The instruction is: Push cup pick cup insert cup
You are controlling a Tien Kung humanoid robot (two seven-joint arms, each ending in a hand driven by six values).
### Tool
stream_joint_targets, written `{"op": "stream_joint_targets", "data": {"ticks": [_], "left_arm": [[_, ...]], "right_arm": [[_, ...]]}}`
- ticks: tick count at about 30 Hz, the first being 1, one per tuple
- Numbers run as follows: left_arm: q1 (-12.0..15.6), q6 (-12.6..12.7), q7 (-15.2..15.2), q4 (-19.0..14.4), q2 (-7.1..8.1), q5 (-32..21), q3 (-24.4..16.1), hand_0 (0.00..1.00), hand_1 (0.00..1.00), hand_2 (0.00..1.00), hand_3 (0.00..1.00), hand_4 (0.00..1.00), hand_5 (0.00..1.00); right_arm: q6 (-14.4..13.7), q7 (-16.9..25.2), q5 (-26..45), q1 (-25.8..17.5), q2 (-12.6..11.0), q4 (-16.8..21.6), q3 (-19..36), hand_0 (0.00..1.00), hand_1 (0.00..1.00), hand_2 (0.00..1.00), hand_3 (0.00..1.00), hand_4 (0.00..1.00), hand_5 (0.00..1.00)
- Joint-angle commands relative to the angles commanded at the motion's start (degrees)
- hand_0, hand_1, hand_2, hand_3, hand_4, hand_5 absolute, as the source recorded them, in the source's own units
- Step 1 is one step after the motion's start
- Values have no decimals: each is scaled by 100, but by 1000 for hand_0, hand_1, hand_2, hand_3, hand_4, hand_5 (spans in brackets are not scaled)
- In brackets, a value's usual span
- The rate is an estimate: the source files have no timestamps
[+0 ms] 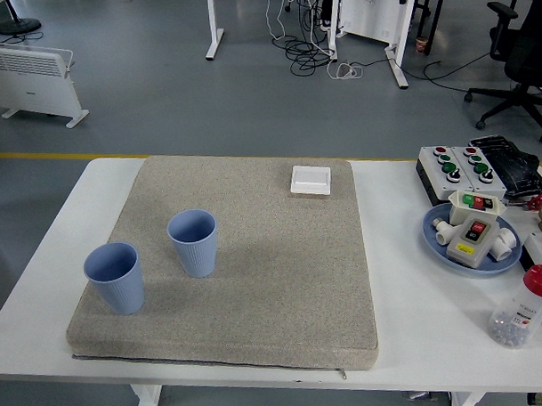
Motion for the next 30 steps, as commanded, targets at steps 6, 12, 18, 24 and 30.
{"op": "stream_joint_targets", "data": {"ticks": [6,12,18,24,30], "left_arm": [[197,-11,-98,71,55,77,482,496,536,513,527,654,998],[231,-14,-191,136,113,232,976,550,540,513,518,654,998],[251,-29,-194,225,169,202,1335,570,540,511,515,650,998],[163,-16,-212,267,150,392,1555,584,541,509,513,652,998],[84,-17,-203,346,207,428,1786,592,540,508,511,652,998]], "right_arm": [[-3,-18,-78,2,-12,0,1,727,661,674,587,139,479],[0,-13,-59,15,-12,0,-19,727,659,669,587,138,482],[13,-1,-35,40,-24,0,-17,727,659,669,586,136,479],[25,14,-37,46,-27,0,-10,727,658,668,586,135,479],[24,21,-14,56,-20,0,6,727,658,667,585,133,481]]}}
